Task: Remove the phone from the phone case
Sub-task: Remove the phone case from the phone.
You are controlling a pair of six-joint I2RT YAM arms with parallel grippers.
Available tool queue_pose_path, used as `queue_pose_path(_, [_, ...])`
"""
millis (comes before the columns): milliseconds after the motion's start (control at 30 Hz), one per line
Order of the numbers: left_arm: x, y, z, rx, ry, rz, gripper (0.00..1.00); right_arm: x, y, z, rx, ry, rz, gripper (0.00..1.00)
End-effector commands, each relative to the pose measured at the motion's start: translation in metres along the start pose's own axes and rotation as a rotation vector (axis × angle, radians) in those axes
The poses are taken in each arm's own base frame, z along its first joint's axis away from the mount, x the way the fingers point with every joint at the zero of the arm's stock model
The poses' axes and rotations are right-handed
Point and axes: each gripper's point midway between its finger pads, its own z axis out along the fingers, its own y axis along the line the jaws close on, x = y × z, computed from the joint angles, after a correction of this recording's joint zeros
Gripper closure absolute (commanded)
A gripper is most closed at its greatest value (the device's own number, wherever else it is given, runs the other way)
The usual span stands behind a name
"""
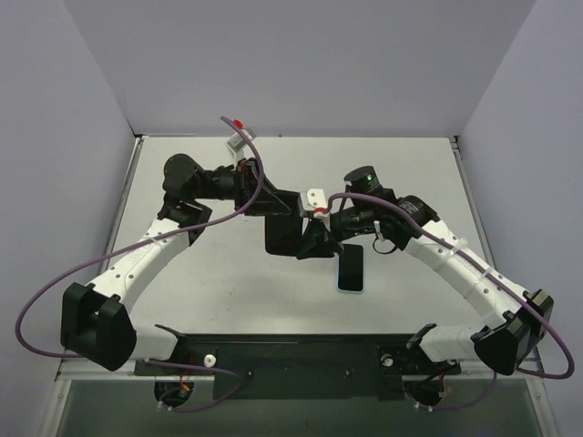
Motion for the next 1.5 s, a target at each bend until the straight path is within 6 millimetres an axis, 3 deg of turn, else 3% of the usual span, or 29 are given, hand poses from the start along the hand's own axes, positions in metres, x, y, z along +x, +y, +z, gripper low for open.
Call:
queue_pose_path(0, [-0.018, -0.051, 0.004, 0.085, -0.038, -0.178, 1.00, 0.006, -0.002, -0.003, -0.017, -0.030, -0.025, 1.00])
queue_pose_path(100, [-0.020, -0.065, 0.006, 0.154, -0.052, -0.206, 1.00, -0.015, 0.015, 0.010, -0.075, -0.110, -0.041, 1.00])
queue_pose_path(167, [-0.023, -0.075, 0.006, 0.208, -0.067, -0.224, 1.00, -0.017, 0.015, 0.014, -0.077, -0.105, -0.059, 1.00])
queue_pose_path(400, [-0.025, -0.101, 0.004, 0.326, -0.078, -0.282, 1.00, -0.015, -0.001, 0.009, -0.036, -0.008, -0.119, 1.00])
queue_pose_path(500, [-0.022, -0.106, 0.009, 0.324, -0.067, -0.277, 1.00, -0.011, -0.022, 0.005, 0.057, 0.066, -0.195, 1.00])
queue_pose_path(567, [-0.020, -0.102, 0.013, 0.288, -0.068, -0.247, 1.00, -0.019, -0.040, 0.005, 0.146, 0.042, -0.168, 1.00])
queue_pose_path(600, [-0.021, -0.102, 0.013, 0.272, -0.067, -0.257, 1.00, -0.024, -0.046, 0.004, 0.175, 0.019, -0.163, 1.00])
queue_pose_path(667, [-0.023, -0.104, 0.014, 0.251, -0.071, -0.236, 1.00, -0.016, -0.050, 0.005, 0.213, -0.003, -0.130, 1.00])
queue_pose_path(733, [-0.030, -0.108, 0.016, 0.258, -0.082, -0.218, 1.00, -0.014, -0.083, -0.002, 0.442, -0.072, -0.040, 1.00])
queue_pose_path(800, [-0.036, -0.106, 0.018, 0.259, -0.096, -0.231, 1.00, -0.017, -0.122, -0.036, 0.738, -0.247, 0.112, 1.00])
queue_pose_path(833, [-0.039, -0.101, 0.019, 0.253, -0.121, -0.251, 1.00, -0.019, -0.134, -0.056, 0.873, -0.383, 0.326, 1.00])
queue_pose_path(900, [-0.043, -0.084, 0.021, 0.228, -0.175, -0.309, 1.00, -0.005, -0.148, -0.077, 1.007, -0.515, 0.542, 1.00])
queue_pose_path(967, [-0.048, -0.068, 0.021, 0.210, -0.253, -0.356, 1.00, -0.004, -0.146, -0.065, 0.979, -0.542, 0.704, 1.00])
queue_pose_path(1067, [-0.051, -0.046, 0.023, 0.170, -0.307, -0.395, 1.00, -0.002, -0.142, -0.054, 0.985, -0.532, 0.779, 1.00])
queue_pose_path(1200, [-0.069, -0.012, 0.007, 0.043, -0.453, -0.385, 1.00, 0.024, -0.133, -0.062, 1.025, -0.507, 0.861, 1.00])
queue_pose_path(1300, [-0.076, 0.027, -0.018, -0.180, -0.562, -0.318, 1.00, 0.056, -0.118, -0.060, 1.044, -0.386, 0.890, 0.86])
queue_pose_path(1333, [-0.083, 0.034, -0.028, -0.253, -0.632, -0.260, 1.00, 0.059, -0.112, -0.056, 1.022, -0.357, 0.881, 0.82])
queue_pose_path(1400, [-0.083, 0.062, -0.048, -0.402, -0.723, -0.274, 1.00, 0.068, -0.100, -0.048, 0.999, -0.304, 0.890, 0.60])
queue_pose_path(1433, [-0.084, 0.069, -0.054, -0.435, -0.757, -0.279, 1.00, 0.071, -0.093, -0.042, 0.977, -0.291, 0.895, 0.57])
queue_pose_path(1467, [-0.085, 0.079, -0.063, -0.469, -0.811, -0.292, 1.00, 0.068, -0.090, -0.042, 0.970, -0.305, 0.900, 0.43])
